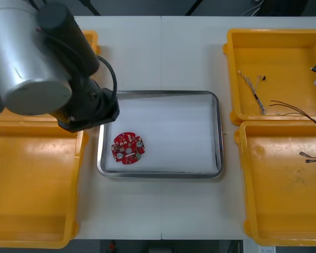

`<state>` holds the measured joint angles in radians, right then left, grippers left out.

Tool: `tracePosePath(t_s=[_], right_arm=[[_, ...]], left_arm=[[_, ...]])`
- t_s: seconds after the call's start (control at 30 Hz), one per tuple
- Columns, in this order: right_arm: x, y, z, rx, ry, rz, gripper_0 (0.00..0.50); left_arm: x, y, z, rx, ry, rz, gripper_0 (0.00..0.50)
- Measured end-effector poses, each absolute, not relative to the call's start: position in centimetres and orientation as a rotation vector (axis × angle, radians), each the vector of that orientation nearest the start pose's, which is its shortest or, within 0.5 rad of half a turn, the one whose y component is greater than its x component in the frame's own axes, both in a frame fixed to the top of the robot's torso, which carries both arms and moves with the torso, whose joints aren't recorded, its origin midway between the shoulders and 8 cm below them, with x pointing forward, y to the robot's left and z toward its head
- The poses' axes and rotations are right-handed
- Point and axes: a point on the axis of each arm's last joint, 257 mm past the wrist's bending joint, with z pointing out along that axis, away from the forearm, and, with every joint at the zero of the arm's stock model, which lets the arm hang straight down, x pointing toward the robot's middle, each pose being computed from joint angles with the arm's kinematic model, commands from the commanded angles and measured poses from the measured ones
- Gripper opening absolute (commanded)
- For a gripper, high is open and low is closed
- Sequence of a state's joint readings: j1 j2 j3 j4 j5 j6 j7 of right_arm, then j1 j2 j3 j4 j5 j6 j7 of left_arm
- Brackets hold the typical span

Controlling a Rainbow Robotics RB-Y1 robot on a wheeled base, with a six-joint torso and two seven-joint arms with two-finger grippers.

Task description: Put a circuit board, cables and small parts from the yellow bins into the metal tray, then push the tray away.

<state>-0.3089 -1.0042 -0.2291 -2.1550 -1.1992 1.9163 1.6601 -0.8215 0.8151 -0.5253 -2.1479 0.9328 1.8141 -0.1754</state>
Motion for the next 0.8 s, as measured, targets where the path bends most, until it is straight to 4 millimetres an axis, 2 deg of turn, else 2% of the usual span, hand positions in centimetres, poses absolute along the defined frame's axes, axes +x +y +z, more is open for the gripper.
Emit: tracePosePath(t_s=[0.2, 0.47, 0.63, 0.8], right_arm=[[36.6, -33.5, -12.0, -0.858, 2.615, -0.033, 0.000], [36.2, -32.9, -12.9, -0.895, 2.633, -0.024, 0.000], [36.4, -31.2, -13.2, -0.985, 2.623, -0.023, 0.000], [37.3, -28.2, -13.2, -1.113, 2.572, -0.029, 0.000]], left_arm=[[42.0, 19.0, -9.8, -0.488, 2.640, -0.217, 0.500], [41.8, 24.2, -7.0, -0.583, 2.630, -0.126, 0.500], [42.6, 27.8, -5.4, -0.679, 2.635, -0.110, 0.500], [43.5, 31.3, -4.1, -0.517, 2.677, -0.042, 0.500]])
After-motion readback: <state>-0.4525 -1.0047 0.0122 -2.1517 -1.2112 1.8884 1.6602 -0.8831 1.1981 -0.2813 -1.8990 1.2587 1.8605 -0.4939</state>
